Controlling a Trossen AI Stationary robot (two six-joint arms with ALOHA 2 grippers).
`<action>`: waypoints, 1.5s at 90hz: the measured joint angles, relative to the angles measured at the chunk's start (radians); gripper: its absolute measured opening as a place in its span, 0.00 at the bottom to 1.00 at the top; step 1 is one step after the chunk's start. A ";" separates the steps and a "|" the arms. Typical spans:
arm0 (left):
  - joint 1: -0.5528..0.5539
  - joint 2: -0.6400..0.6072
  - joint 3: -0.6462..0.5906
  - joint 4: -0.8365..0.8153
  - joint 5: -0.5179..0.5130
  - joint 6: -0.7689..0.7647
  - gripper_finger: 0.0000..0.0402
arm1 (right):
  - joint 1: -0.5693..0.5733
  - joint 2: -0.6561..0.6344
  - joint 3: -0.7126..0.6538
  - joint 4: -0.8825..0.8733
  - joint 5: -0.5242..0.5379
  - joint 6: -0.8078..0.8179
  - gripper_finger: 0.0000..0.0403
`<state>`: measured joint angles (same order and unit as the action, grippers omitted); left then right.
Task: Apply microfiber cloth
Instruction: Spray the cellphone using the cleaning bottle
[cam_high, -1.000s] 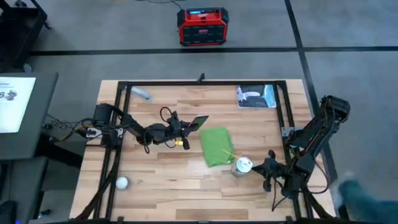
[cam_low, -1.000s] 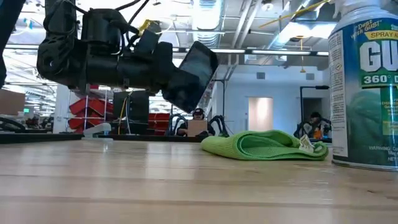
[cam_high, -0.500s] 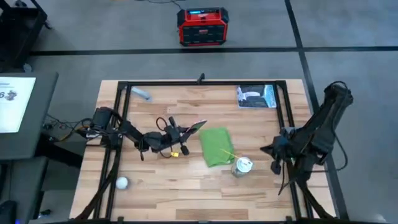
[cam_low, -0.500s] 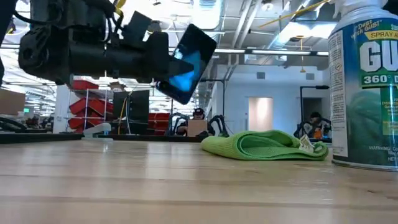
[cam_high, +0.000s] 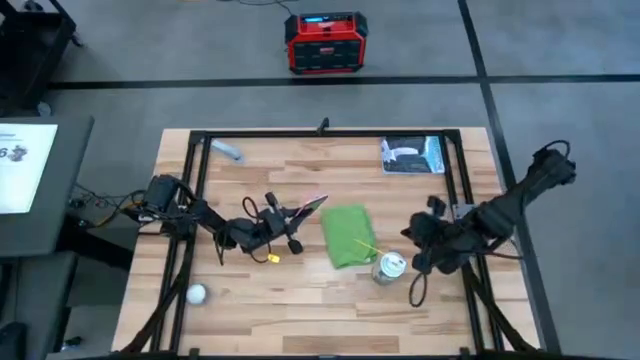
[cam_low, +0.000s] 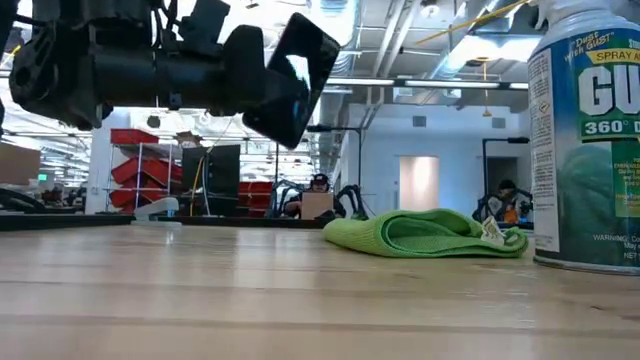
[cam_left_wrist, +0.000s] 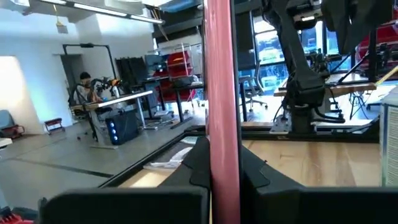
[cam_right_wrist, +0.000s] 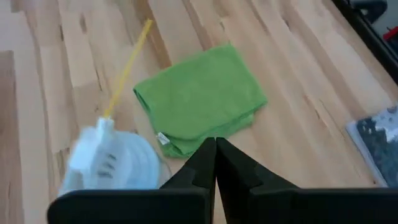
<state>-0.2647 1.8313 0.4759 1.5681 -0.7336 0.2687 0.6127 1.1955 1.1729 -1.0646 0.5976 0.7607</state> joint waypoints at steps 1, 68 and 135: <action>-0.001 0.000 0.000 0.000 0.000 0.000 0.01 | -0.002 0.004 0.004 0.001 0.000 -0.005 0.00; -0.008 0.000 0.000 0.001 -0.001 -0.009 0.01 | -0.059 0.168 0.163 0.013 -0.126 -0.098 0.00; -0.009 0.000 0.000 0.001 -0.001 -0.005 0.01 | -0.058 0.167 0.166 0.032 -0.210 -0.088 0.00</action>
<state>-0.2737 1.8313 0.4759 1.5688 -0.7341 0.2634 0.5549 1.3628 1.3384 -1.0325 0.3874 0.6731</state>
